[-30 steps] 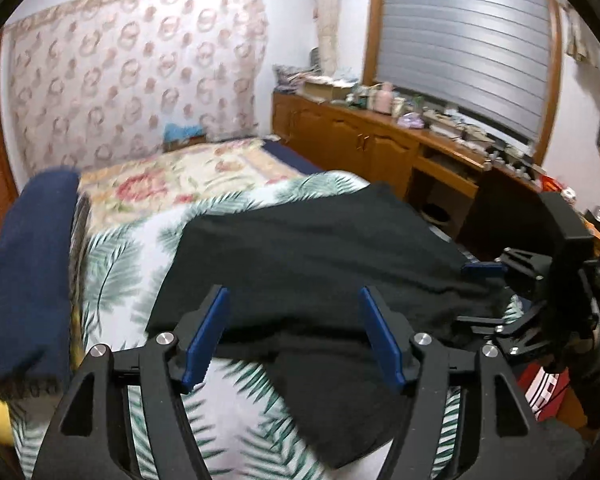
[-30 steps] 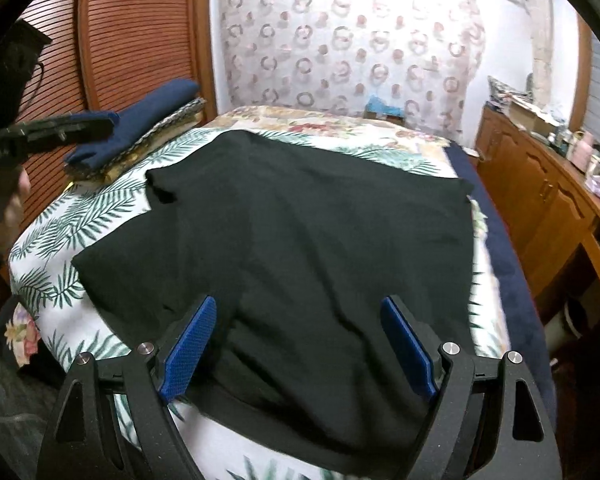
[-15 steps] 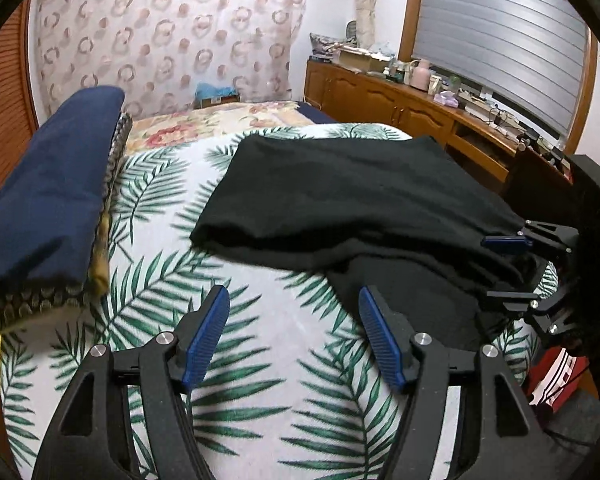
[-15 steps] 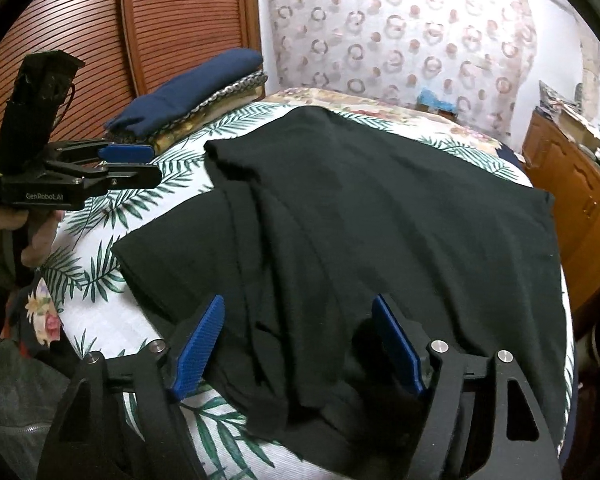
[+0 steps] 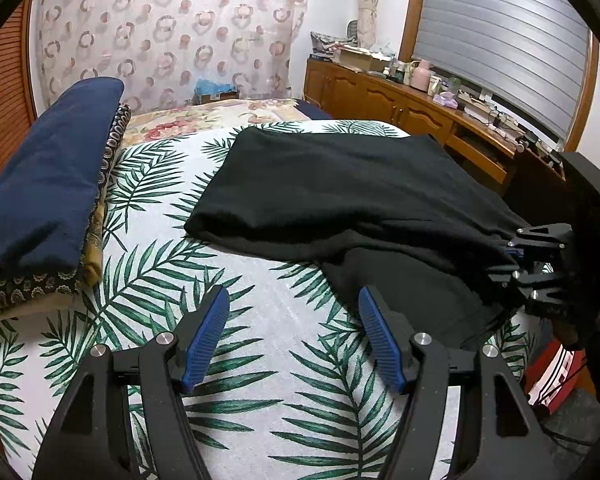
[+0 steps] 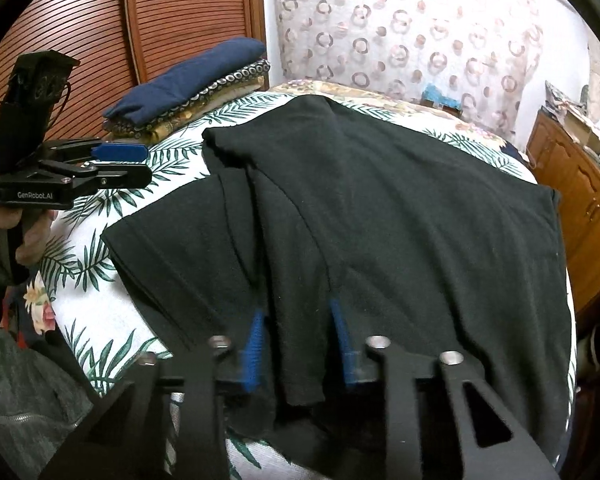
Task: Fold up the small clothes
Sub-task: 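Release the shirt with the left tool while right tool pinches the folded edge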
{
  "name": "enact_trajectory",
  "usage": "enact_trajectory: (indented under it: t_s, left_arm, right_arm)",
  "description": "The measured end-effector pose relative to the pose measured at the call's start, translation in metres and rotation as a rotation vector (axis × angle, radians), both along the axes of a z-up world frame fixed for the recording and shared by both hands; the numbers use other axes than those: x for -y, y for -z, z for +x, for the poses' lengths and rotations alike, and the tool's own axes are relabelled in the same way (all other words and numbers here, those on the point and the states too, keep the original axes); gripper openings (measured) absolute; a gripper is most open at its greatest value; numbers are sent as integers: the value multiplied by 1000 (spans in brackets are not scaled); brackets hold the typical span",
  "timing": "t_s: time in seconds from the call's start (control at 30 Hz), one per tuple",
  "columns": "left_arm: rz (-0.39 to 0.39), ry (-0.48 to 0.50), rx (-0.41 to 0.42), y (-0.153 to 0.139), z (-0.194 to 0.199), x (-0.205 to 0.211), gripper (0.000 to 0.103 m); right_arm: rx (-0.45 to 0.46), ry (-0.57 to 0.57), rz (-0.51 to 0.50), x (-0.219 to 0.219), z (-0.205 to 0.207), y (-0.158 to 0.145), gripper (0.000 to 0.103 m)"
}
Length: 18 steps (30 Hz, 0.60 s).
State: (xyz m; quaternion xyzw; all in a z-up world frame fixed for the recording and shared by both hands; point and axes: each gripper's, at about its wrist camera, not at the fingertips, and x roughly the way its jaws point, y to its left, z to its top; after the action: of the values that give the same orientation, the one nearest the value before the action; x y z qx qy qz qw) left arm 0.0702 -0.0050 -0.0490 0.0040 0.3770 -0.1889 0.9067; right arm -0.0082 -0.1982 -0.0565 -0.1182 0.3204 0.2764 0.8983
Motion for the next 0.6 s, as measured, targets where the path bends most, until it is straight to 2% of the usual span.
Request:
enact_trajectory:
  t_s: [0.07, 0.17, 0.3, 0.6]
  left_arm:
    - [0, 0, 0, 0, 0, 0, 68]
    - [-3, -3, -1, 0, -1, 1, 68]
    - [-8, -4, 3, -1, -1, 3, 68]
    - [-34, -1, 38, -14, -5, 7, 68]
  right_arm:
    - [19, -1, -4, -3, -2, -2, 11]
    - [56, -3, 28, 0, -6, -12, 9]
    - [112, -16, 80, 3, -14, -33, 8]
    - [212, -11, 117, 12, -32, -74, 8]
